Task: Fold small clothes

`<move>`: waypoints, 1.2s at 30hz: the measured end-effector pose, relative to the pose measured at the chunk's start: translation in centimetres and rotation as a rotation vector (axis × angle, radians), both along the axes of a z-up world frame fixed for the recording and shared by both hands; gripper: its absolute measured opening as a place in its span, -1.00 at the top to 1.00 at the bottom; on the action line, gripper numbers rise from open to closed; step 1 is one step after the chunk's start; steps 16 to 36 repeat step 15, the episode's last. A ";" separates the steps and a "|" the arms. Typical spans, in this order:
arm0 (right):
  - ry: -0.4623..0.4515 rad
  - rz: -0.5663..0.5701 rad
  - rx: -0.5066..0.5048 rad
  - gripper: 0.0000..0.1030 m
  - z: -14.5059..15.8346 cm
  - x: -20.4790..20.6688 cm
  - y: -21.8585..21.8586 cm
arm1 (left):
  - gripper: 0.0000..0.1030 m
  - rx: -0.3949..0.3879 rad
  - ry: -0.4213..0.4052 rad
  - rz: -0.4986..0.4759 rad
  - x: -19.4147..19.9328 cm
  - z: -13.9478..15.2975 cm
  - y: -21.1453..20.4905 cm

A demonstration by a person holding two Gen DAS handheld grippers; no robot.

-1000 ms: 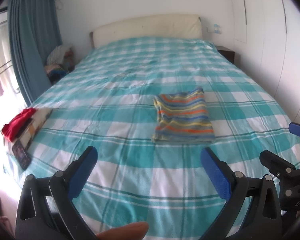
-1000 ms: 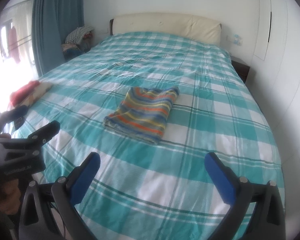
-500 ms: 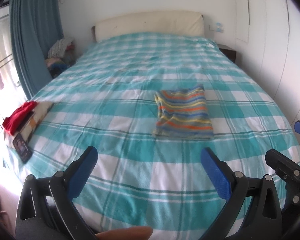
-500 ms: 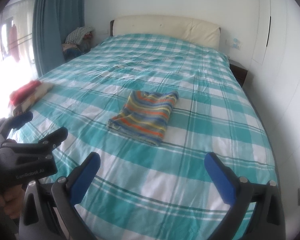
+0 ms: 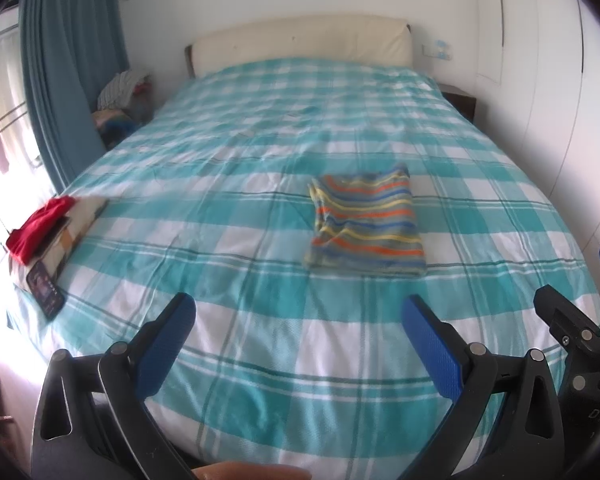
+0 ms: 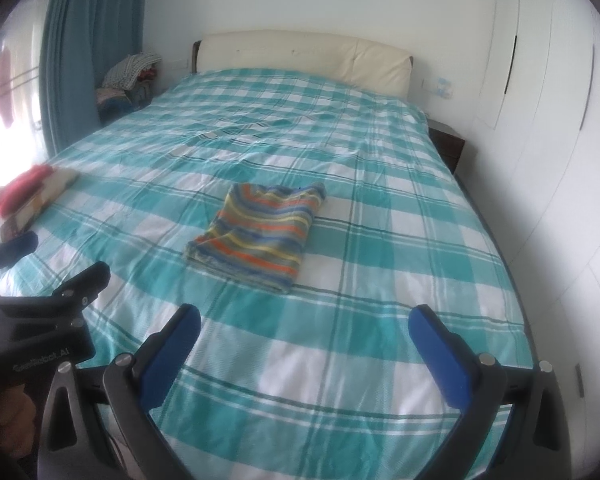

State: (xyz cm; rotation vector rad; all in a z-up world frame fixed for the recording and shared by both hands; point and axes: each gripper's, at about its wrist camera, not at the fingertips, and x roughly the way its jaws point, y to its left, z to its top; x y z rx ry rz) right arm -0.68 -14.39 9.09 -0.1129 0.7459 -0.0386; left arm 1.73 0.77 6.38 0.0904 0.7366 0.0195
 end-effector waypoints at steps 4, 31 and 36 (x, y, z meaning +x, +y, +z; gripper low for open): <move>-0.001 -0.010 -0.009 -0.99 -0.2 -0.1 -0.3 | -0.99 0.012 0.003 -0.005 0.2 -0.1 -0.2; 0.018 -0.014 0.006 -0.99 -1.2 0.0 -0.8 | -0.99 0.043 -0.027 -0.024 -0.2 -0.4 -0.8; 0.018 -0.014 0.006 -0.99 -1.2 0.0 -0.8 | -0.99 0.043 -0.027 -0.024 -0.2 -0.4 -0.8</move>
